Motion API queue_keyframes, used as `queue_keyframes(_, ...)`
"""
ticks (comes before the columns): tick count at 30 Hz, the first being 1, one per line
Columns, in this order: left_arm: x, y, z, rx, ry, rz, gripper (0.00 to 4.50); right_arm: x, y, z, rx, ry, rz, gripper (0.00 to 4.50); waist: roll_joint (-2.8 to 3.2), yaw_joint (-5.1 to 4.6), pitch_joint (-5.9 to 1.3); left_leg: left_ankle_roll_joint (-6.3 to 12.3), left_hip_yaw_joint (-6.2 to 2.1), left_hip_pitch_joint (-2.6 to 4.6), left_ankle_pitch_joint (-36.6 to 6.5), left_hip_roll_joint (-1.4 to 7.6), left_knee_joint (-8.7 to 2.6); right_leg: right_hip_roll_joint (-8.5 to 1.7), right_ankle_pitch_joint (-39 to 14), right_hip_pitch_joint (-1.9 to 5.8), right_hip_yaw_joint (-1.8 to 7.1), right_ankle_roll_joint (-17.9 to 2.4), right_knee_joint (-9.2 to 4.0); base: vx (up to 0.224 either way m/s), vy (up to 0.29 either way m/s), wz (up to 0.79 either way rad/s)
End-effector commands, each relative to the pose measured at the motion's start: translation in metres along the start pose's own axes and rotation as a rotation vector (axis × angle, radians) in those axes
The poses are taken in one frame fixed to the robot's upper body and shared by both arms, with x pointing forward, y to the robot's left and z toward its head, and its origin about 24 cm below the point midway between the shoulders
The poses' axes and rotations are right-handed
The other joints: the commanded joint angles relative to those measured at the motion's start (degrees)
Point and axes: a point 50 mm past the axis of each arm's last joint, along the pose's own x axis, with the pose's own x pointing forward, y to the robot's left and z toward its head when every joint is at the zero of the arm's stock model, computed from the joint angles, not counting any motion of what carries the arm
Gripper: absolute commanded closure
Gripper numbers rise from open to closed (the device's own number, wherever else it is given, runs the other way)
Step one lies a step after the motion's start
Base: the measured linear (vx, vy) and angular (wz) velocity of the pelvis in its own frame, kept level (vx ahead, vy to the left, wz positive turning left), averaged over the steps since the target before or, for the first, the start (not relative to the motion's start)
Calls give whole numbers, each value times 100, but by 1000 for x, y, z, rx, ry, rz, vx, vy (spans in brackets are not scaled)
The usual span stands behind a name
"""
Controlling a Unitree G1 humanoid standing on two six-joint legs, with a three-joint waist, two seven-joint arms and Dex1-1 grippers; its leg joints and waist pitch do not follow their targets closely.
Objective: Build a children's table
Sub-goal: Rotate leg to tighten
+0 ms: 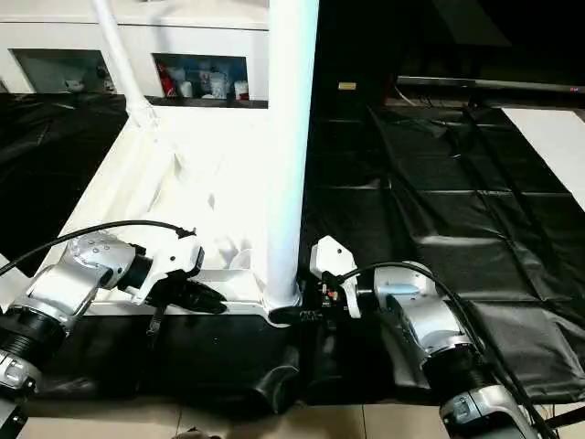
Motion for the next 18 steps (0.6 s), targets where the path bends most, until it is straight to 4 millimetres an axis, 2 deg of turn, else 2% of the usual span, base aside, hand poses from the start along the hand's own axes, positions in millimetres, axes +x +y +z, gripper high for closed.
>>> queue_keyframes(1,9,-7,-10,-28,65,-50,450,0,-3,4,-14,7,5,145,6,-5,-371,463,-87,19,-549,342,-301,-505,233,287,275,-1511,-311,0,0,0)
queue_keyframes(6,8,-7,-12,-34,71,-47,450,1,-3,4,-11,4,1,176,2,-3,-378,464,-86,18,-550,338,-289,-507,208,289,275,-1521,-307,0,0,0)
queue_keyframes(12,9,-8,-13,-36,68,-44,450,2,-4,4,-9,-2,-10,180,-5,-1,-391,474,-88,14,-499,334,-277,-505,311,297,271,-1537,-287,0,0,0)
queue_keyframes(15,10,-7,-13,-38,56,-29,450,3,-6,4,-7,-14,-31,180,-4,-2,-385,455,-84,13,-554,333,-276,-507,204,288,270,-1536,-299,0,0,0)
queue_keyframes(17,11,-1,-11,-47,35,43,450,7,-12,5,-10,-51,-125,180,-4,-7,-374,407,-85,13,-639,333,-282,-511,44,282,275,-1519,-315,0,0,0)
queue_keyframes(18,13,4,-9,-62,14,96,450,10,-17,6,5,-79,-204,180,7,-28,-355,326,-84,21,-787,332,-293,-527,-203,254,280,-1513,-351,0,0,0)
